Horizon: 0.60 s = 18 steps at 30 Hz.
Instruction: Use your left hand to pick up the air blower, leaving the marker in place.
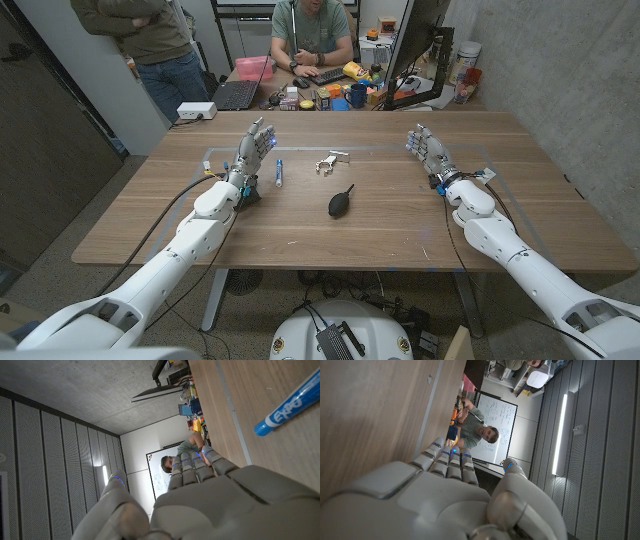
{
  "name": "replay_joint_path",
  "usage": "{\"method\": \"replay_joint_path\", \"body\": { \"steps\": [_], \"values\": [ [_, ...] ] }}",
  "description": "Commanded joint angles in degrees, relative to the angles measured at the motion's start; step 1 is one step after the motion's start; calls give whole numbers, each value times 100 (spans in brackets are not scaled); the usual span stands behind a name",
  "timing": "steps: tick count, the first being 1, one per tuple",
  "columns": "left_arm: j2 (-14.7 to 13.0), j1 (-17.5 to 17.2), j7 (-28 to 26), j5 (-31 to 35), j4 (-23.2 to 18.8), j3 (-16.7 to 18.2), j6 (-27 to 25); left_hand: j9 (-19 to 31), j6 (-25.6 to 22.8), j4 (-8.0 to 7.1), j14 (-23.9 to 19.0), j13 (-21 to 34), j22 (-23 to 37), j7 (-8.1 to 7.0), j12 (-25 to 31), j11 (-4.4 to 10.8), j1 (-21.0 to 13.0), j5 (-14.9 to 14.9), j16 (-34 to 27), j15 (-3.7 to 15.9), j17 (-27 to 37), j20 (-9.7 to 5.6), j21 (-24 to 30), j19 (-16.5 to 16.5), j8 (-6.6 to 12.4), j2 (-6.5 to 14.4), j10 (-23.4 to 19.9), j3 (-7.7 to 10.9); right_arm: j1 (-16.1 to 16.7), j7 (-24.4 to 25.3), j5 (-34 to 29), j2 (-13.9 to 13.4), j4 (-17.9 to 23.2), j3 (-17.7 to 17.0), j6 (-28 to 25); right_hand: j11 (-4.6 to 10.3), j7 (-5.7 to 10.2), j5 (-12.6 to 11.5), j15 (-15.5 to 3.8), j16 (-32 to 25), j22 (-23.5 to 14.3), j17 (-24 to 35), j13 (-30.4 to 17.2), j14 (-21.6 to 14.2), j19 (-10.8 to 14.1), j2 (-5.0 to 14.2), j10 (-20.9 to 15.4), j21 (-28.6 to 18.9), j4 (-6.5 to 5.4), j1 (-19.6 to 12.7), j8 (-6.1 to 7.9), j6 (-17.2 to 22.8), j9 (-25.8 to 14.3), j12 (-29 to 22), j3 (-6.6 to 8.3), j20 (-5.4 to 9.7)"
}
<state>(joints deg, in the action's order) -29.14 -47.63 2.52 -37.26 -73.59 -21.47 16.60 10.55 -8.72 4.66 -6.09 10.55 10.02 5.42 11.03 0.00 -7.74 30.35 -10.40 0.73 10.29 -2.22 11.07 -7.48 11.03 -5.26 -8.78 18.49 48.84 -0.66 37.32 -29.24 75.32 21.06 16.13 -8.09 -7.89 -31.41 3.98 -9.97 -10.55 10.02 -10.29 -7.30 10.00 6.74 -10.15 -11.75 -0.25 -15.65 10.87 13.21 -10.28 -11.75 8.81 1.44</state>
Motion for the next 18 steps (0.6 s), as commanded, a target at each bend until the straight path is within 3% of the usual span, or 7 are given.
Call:
{"method": "replay_joint_path", "body": {
  "steps": [1,10,18],
  "values": [
    [34,72,118,-32,156,-22,4,15,-39,0,-31,18,28,0,37,8,-63,28,-40,14,18,-197,25,-42,38,11,-48,24,46,110,-8,19,66,4,-47,23,-37,-36,-15,-41,-20,16,-12,-38,41,-7,-37,-19,-5,-45,38,40,-21,-15,41,4],
    [17,96,2,229,175,-77,201,15,-75,44,-97,18,24,-15,57,37,-136,43,-64,31,14,-171,30,-57,51,21,-99,37,83,162,5,23,111,-30,-21,19,-36,-37,-9,-41,-20,16,-13,-39,39,-5,-40,-19,-4,-46,36,41,-21,-15,40,-1],
    [-211,35,-190,576,-305,-104,242,16,-142,157,-157,18,17,-34,81,69,-347,79,-72,61,7,-111,37,-93,75,69,-183,105,144,191,15,0,142,-81,42,22,-33,-38,-17,-42,-20,16,-13,-40,38,-3,-43,-20,-2,-47,33,39,-21,-14,40,1]
  ]
}}
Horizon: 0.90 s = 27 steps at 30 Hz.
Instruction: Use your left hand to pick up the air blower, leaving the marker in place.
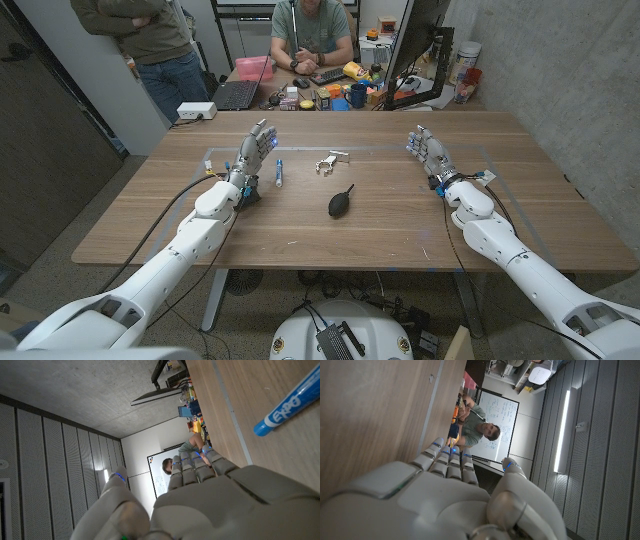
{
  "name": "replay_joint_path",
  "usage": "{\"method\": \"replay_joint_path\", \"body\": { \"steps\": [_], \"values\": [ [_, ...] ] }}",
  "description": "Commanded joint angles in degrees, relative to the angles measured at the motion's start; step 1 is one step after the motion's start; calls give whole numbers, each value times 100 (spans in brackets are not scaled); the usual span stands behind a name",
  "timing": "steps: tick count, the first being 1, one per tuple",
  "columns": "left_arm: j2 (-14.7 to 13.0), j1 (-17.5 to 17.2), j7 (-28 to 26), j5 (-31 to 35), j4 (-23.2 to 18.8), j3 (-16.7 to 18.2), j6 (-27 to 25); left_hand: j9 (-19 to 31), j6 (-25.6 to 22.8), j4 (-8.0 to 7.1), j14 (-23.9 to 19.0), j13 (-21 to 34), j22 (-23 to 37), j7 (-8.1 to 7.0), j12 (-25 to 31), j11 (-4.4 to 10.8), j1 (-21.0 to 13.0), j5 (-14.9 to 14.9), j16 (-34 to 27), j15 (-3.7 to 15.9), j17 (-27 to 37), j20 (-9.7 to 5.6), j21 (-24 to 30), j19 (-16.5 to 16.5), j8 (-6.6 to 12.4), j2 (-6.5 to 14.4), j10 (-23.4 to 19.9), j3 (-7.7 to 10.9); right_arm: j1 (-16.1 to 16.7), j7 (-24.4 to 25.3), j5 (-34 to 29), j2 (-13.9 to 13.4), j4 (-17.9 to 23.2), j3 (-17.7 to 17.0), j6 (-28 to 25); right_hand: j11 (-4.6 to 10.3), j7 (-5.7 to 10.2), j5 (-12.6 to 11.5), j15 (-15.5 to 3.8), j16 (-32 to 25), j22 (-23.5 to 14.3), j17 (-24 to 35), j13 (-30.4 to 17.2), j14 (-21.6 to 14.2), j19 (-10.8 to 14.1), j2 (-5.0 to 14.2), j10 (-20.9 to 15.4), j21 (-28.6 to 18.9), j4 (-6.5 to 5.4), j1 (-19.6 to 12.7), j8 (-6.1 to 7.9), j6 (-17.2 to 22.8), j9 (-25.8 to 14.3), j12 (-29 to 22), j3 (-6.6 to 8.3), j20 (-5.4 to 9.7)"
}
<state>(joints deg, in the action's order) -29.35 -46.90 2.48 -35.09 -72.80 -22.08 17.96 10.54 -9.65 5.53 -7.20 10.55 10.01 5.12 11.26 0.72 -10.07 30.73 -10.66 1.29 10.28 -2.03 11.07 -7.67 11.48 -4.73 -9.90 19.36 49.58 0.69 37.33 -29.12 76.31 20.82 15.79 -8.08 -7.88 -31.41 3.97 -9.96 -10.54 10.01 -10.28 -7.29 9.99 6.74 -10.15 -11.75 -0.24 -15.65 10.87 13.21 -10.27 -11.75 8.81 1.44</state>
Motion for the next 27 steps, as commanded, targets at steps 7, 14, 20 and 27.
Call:
{"method": "replay_joint_path", "body": {
  "steps": [7,14,20,27],
  "values": [
    [-381,-42,-355,674,-753,-130,-107,17,-55,117,-52,19,16,-3,53,4,-205,54,-43,-1,7,-136,35,-78,31,39,-69,50,99,45,34,-12,23,-84,129,23,-30,-38,-17,-41,-20,17,-14,-37,36,-3,-48,-19,-2,-47,33,44,-22,-14,38,-4],
    [-773,-90,-1040,1710,-1516,-312,-607,26,-330,377,-352,24,24,-62,118,89,-923,89,-104,68,3,93,103,-320,107,336,-344,371,140,93,6,-108,142,-106,51,23,-27,-39,-14,-40,-20,17,-14,-35,37,-2,-46,-20,-1,-46,31,43,-22,-12,37,-1],
    [-1212,-71,-1246,2659,-1980,-423,-801,28,-401,426,-437,25,25,-87,133,131,-1162,74,-103,98,1,13,120,-416,113,405,-450,474,178,142,-23,-190,264,-133,6,27,-27,-39,-9,-40,-20,17,-14,-34,33,-2,-49,-19,-1,-46,29,42,-22,-12,36,-6],
    [-1349,-155,-1305,2840,-2171,-288,-743,30,-434,454,-458,26,21,-116,131,164,-1294,67,-93,114,-1,-11,108,-421,116,412,-480,521,168,160,6,-158,236,-139,-12,27,-27,-40,-9,-39,-21,17,-14,-32,32,-1,-41,-19,0,-46,28,44,-22,-8,35,-9]
  ]
}}
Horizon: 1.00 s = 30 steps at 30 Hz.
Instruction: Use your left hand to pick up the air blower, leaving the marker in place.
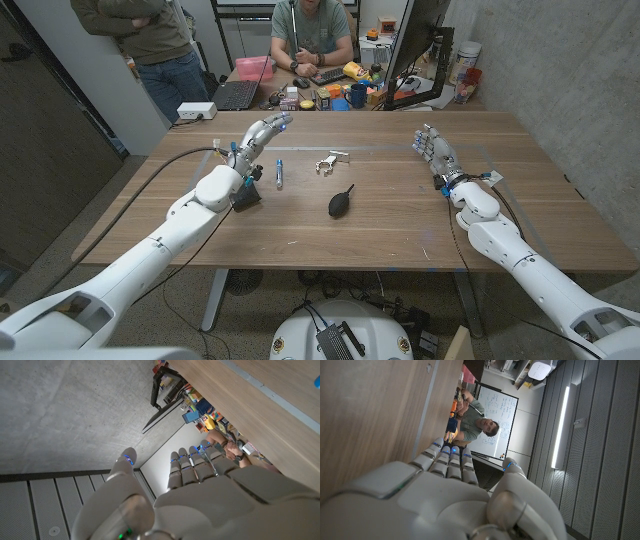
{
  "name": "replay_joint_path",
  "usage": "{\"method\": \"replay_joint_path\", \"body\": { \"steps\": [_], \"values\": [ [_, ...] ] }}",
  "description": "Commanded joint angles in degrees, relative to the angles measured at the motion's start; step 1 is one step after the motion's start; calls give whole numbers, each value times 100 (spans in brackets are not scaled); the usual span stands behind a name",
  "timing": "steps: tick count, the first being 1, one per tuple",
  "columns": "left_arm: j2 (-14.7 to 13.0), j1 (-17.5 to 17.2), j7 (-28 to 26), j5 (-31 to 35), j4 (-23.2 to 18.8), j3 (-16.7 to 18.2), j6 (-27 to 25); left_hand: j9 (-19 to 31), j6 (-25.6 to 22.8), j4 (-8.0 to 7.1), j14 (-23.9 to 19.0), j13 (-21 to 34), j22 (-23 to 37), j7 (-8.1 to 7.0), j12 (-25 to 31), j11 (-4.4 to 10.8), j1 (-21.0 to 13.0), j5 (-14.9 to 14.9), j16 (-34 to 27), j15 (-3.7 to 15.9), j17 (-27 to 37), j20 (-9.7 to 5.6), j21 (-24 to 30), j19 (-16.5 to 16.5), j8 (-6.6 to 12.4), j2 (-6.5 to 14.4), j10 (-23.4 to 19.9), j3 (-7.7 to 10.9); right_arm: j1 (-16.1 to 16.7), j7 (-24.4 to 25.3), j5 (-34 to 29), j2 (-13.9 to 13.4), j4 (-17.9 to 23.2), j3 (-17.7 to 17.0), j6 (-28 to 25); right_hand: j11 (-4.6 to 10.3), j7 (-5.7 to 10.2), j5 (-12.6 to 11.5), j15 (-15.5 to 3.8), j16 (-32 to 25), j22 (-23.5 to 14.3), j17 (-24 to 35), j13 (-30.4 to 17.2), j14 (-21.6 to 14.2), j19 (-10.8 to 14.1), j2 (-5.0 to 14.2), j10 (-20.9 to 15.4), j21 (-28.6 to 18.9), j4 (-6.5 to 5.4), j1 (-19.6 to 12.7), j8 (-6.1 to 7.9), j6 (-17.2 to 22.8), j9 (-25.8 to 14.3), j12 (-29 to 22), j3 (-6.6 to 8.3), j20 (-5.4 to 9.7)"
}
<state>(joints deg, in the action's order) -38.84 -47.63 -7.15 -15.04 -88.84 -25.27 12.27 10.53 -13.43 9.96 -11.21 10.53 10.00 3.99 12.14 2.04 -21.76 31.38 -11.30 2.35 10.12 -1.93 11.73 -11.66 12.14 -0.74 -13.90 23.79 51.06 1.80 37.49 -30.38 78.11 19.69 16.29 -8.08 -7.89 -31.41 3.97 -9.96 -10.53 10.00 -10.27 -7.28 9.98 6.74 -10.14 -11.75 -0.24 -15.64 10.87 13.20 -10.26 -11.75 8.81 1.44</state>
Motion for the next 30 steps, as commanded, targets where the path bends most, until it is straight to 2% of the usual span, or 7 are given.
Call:
{"method": "replay_joint_path", "body": {
  "steps": [1,9,16,19,30],
  "values": [
    [-427,-95,-370,901,-610,40,-201,31,-60,16,-58,28,22,-6,43,54,-151,0,-25,13,14,-22,39,-20,49,12,-86,86,14,46,-15,-31,47,-21,-64,26,-26,-40,-8,-40,-22,18,-15,-33,31,-1,-43,-19,0,-46,26,41,-23,-8,35,-7],
    [-690,-87,-584,1854,-841,-35,-130,35,-36,75,-111,30,13,-73,25,109,-464,-2,-13,80,9,-7,24,-54,24,-9,-108,189,-13,59,-33,-14,24,-4,-75,23,-27,-41,-11,-40,-22,18,-15,-33,30,1,-47,-19,0,-46,26,43,-23,-9,34,-11],
    [-1004,47,-1324,4023,-1006,-334,102,45,-13,117,-240,36,2,-177,12,265,-1143,32,-4,174,4,-7,7,-169,6,-261,-174,339,16,116,-48,-15,76,-2,-99,27,-20,-42,-14,-42,-22,18,-16,-36,29,3,-48,-20,0,-46,24,43,-23,-8,33,-15],
    [-994,204,-1374,4316,-912,-435,463,48,-105,108,-322,37,2,-225,29,356,-1378,52,-10,213,4,-55,1,-210,35,-403,-266,366,50,162,-46,8,95,-5,-88,25,-19,-42,-23,-41,-22,18,-16,-32,28,3,-48,-19,-1,-44,23,42,-23,-8,31,-15],
    [-845,534,-1248,4881,-705,-707,1248,50,-127,93,-367,39,2,-301,19,391,-1608,77,1,286,7,-166,-7,-253,27,-602,-302,362,250,373,-83,-18,325,-48,-85,23,-17,-42,-21,-43,-22,19,-16,-38,29,1,-55,-21,-1,-41,23,46,-24,-8,26,-15]
  ]
}}
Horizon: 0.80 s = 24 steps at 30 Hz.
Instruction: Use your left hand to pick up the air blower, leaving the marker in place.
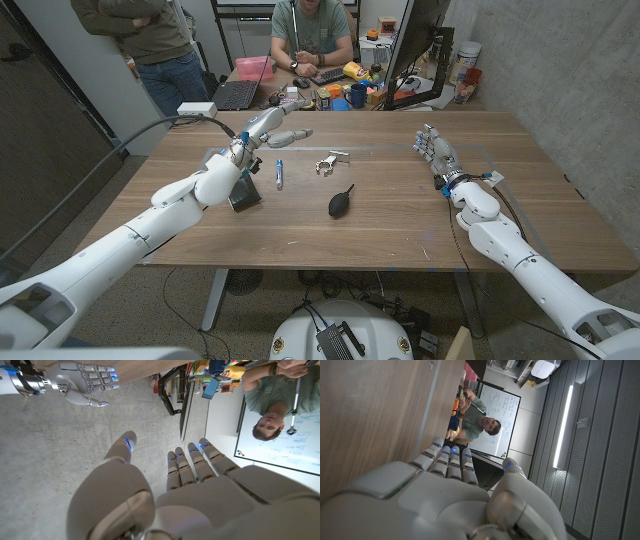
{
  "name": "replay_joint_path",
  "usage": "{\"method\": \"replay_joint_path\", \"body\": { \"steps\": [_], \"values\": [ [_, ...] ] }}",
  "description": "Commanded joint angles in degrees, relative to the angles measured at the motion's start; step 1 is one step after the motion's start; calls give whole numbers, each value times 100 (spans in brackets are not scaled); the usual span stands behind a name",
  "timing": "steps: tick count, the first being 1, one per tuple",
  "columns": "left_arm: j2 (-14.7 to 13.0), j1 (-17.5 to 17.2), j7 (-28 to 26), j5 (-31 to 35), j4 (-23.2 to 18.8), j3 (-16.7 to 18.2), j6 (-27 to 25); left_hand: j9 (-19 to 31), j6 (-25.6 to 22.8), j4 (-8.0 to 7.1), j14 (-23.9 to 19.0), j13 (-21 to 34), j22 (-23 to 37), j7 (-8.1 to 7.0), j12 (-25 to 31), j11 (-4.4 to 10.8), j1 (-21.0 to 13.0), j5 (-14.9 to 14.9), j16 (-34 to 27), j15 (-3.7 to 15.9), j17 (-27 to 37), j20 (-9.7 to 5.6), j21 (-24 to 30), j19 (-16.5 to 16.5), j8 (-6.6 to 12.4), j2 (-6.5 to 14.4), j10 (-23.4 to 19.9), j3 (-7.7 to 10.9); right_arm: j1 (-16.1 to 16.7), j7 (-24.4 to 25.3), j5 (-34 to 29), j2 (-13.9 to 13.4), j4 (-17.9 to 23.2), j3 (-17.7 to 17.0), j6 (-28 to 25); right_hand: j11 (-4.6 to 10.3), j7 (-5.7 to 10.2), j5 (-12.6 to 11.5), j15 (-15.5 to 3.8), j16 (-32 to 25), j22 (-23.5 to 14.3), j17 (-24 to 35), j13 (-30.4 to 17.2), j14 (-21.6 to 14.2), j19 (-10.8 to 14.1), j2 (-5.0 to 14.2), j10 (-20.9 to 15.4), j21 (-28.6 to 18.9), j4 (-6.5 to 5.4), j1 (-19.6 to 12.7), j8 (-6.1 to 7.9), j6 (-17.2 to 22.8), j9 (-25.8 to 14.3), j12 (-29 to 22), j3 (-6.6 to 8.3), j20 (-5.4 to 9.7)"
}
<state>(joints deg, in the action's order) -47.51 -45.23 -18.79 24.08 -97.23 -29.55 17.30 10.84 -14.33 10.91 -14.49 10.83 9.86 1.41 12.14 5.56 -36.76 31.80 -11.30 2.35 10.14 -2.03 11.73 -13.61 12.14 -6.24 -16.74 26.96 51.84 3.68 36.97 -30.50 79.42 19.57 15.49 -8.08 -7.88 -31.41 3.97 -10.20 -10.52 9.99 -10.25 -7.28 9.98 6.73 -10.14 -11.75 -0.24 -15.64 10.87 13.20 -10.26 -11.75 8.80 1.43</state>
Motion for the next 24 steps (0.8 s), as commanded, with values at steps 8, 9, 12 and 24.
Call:
{"method": "replay_joint_path", "body": {
  "steps": [8,9,12,24],
  "values": [
    [-17,399,31,1355,137,-336,1056,25,168,8,-5,19,10,-94,-29,80,-376,84,34,327,9,-137,-26,-94,-54,-340,69,-5,216,317,-84,1,305,-27,-50,23,-1,-43,-19,-19,-23,20,-17,-38,24,2,-57,-19,0,-41,22,47,-24,-7,25,-20],
    [-26,409,40,1417,130,-340,1075,28,260,5,39,23,10,-89,-54,84,-450,97,53,303,10,-124,-35,-88,-85,-392,134,-23,218,352,-81,3,334,-30,-85,24,-5,-44,-17,-20,-23,19,-17,-39,25,3,-56,-20,0,-42,24,51,-24,-7,25,-21],
    [-64,438,129,1525,91,-346,1129,33,400,-4,99,30,12,-50,-77,61,-576,117,71,274,12,-88,-49,-76,-120,-446,214,-61,206,390,-102,9,363,-18,-116,22,-5,-44,-17,-20,-23,19,-17,-41,24,3,-56,-20,1,-43,24,53,-24,-6,25,-21],
    [-170,454,779,1432,-200,-269,1095,76,874,-40,246,85,27,66,-76,-26,-989,158,48,91,34,458,-4,-233,-119,-500,507,-363,136,572,-137,70,444,35,-322,22,0,-47,-13,-21,-23,18,-17,-46,19,3,-67,-19,6,-48,24,60,-25,-9,23,-30]
  ]
}}
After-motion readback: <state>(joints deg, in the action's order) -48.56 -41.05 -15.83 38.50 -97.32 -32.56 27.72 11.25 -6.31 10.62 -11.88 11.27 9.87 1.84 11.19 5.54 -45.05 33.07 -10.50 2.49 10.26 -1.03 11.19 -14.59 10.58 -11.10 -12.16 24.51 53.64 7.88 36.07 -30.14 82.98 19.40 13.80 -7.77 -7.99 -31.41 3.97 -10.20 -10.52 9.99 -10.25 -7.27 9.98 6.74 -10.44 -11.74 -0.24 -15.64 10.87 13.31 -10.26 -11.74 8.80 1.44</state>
